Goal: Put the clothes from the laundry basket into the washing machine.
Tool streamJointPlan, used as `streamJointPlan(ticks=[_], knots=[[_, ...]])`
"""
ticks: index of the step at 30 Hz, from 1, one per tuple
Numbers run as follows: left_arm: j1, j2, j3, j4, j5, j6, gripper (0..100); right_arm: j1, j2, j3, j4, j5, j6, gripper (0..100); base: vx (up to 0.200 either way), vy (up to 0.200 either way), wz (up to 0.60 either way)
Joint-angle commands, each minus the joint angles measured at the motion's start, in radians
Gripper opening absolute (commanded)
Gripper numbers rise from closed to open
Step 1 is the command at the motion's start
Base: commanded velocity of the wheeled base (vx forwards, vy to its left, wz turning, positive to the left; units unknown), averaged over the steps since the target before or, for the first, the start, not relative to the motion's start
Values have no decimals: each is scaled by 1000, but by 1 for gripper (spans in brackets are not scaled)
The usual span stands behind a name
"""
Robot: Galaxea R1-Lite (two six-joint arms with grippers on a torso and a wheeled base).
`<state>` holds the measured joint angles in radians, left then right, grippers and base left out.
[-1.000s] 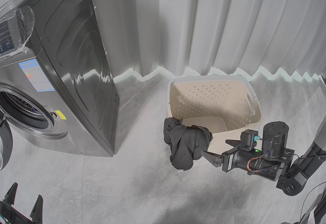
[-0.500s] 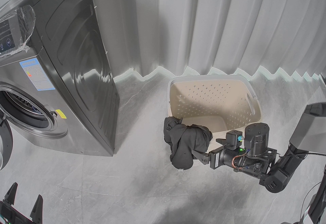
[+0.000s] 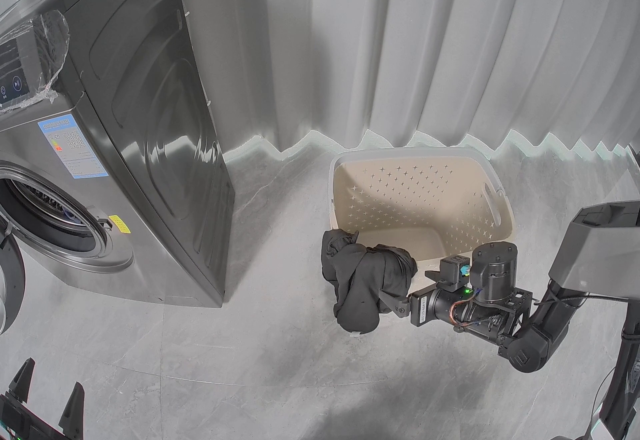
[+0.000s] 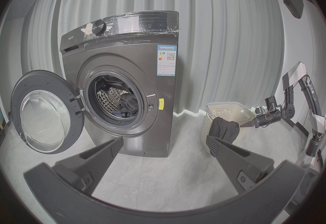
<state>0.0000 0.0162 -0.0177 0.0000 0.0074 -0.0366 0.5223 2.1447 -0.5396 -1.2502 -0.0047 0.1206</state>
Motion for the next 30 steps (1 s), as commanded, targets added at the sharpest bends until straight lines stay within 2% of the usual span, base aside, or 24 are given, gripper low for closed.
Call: streamJointPlan(ticks=[1, 26, 27, 30], knots=[[0, -16, 15, 0, 0, 0, 100, -4, 26, -13, -2, 0, -3, 100, 0, 0, 0], [0, -16, 15, 0, 0, -3, 100, -33, 261, -237, -89, 2, -39, 100, 0, 0, 0], [0, -16, 15, 0, 0, -3, 100, -33, 262, -241, -94, 2, -39, 0, 0, 0, 0], [0, -16, 15, 0, 0, -2, 100, -33, 264, -253, -97, 3, -39, 0, 0, 0, 0]])
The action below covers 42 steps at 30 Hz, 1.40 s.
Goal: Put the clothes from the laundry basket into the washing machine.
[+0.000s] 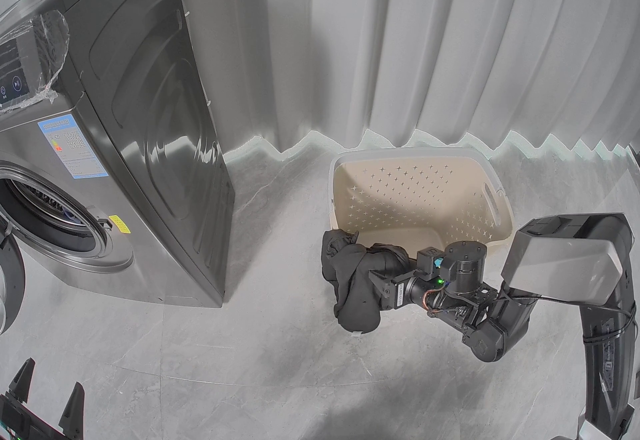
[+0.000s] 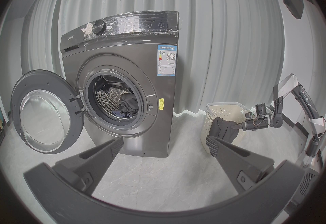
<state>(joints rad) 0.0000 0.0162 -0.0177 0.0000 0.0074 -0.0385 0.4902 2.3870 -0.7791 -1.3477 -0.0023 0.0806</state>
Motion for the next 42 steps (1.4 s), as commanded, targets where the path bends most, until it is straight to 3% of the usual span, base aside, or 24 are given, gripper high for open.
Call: streamJointPlan(ticks=[1, 8, 15, 20, 21, 38, 39, 42], knots=[[0, -16, 15, 0, 0, -1, 100, -1, 21, -15, -1, 1, 1, 0, 0, 0, 0], [0, -16, 15, 0, 0, -1, 100, 4, 20, -11, -28, 1, 1, 0, 0, 0, 0], [0, -16, 15, 0, 0, -1, 100, 11, -95, 135, -57, 4, 1, 0, 0, 0, 0], [0, -16, 15, 0, 0, -1, 100, -1, -92, 156, -56, 4, 1, 0, 0, 0, 0], [0, -16, 15, 0, 0, -1, 100, -2, -89, 156, -56, 7, 1, 100, 0, 0, 0], [0, -16, 15, 0, 0, -1, 100, -35, 24, 29, -61, 36, -2, 100, 0, 0, 0], [0, -16, 15, 0, 0, -1, 100, -33, 27, 26, -62, 36, -2, 0, 0, 0, 0], [0, -16, 15, 0, 0, -1, 100, -32, 27, 17, -67, 41, -2, 0, 0, 0, 0]])
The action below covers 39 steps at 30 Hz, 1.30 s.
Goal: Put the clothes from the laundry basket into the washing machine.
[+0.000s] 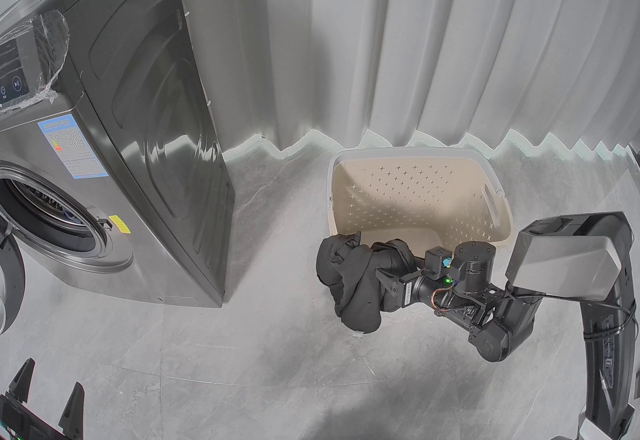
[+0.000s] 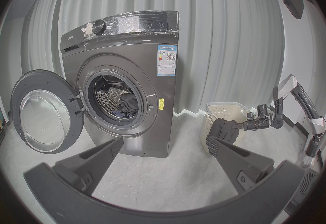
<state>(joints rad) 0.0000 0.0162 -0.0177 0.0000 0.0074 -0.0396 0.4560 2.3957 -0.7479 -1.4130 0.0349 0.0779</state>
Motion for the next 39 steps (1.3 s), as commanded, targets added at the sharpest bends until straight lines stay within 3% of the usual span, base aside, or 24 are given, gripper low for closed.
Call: streamJointPlan(ticks=[1, 7, 16, 21, 24, 32, 39], knots=[[0, -16, 15, 0, 0, 0, 100, 3, 17, -13, -1, 8, 0, 0, 0, 0, 0], [0, -16, 15, 0, 0, 0, 100, 7, 6, 7, -69, 31, 0, 0, 0, 0, 0], [0, -16, 15, 0, 0, 1, 100, 38, -194, 182, -127, 43, 16, 0, 0, 0, 0], [0, -16, 15, 0, 0, 3, 100, 96, -389, 251, -121, 22, 23, 0, 0, 0, 0], [-2, -16, 15, 0, 0, 4, 100, 130, -512, 292, -110, -24, 28, 0, 0, 0, 0], [-2, -16, 15, 0, -4, 10, 100, 139, -761, 401, -90, -55, 30, 0, 0, 0, 0], [-2, -16, 15, 0, -9, 9, 100, 151, -942, 406, 80, -55, 8, 0, 0, 0, 0]])
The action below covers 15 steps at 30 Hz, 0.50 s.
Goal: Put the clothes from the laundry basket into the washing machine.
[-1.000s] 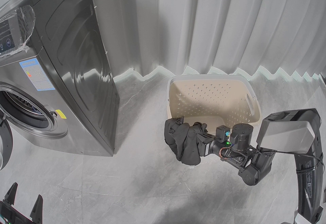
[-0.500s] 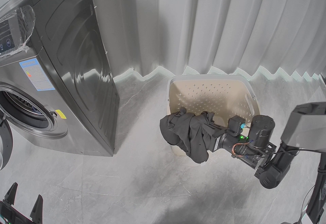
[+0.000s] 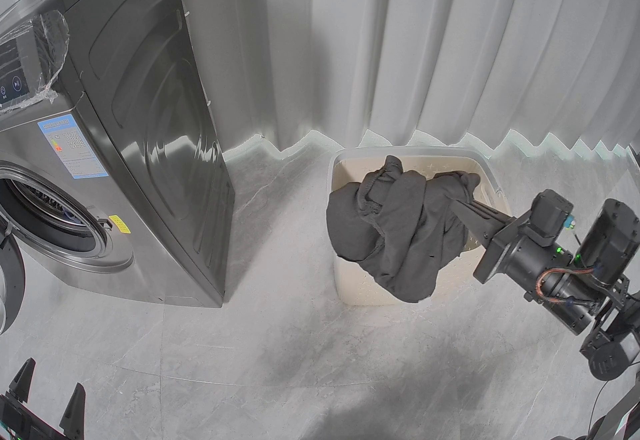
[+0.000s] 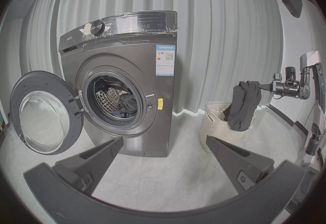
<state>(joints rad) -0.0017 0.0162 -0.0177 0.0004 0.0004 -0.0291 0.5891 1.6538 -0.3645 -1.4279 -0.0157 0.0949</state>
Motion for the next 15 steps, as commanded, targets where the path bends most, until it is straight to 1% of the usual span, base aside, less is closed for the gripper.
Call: streamJointPlan(ticks=[1, 6, 7, 8, 10, 11, 12, 15], knots=[[0, -16, 15, 0, -2, -3, 100, 23, -204, 22, 104, -4, -9, 0, 0, 0, 0], [0, -16, 15, 1, -2, -3, 100, 31, -230, 35, 122, -10, -11, 0, 0, 0, 0], [0, -16, 15, 1, -3, -3, 100, 40, -287, 44, 155, -12, -17, 0, 0, 0, 0], [0, -16, 15, 1, -3, -3, 100, 41, -290, 44, 158, -13, -17, 0, 0, 0, 0], [0, -16, 15, 1, -2, -2, 100, 41, -332, 52, 225, -36, -17, 0, 0, 0, 0], [0, -16, 15, 1, -3, -3, 100, 43, -335, 52, 230, -38, -17, 0, 0, 0, 0], [0, -16, 15, 1, -2, -3, 100, 43, -356, 64, 257, -58, -17, 0, 0, 0, 0], [0, -16, 15, 1, -2, -5, 100, 43, -373, 68, 270, -66, -17, 0, 0, 0, 0]])
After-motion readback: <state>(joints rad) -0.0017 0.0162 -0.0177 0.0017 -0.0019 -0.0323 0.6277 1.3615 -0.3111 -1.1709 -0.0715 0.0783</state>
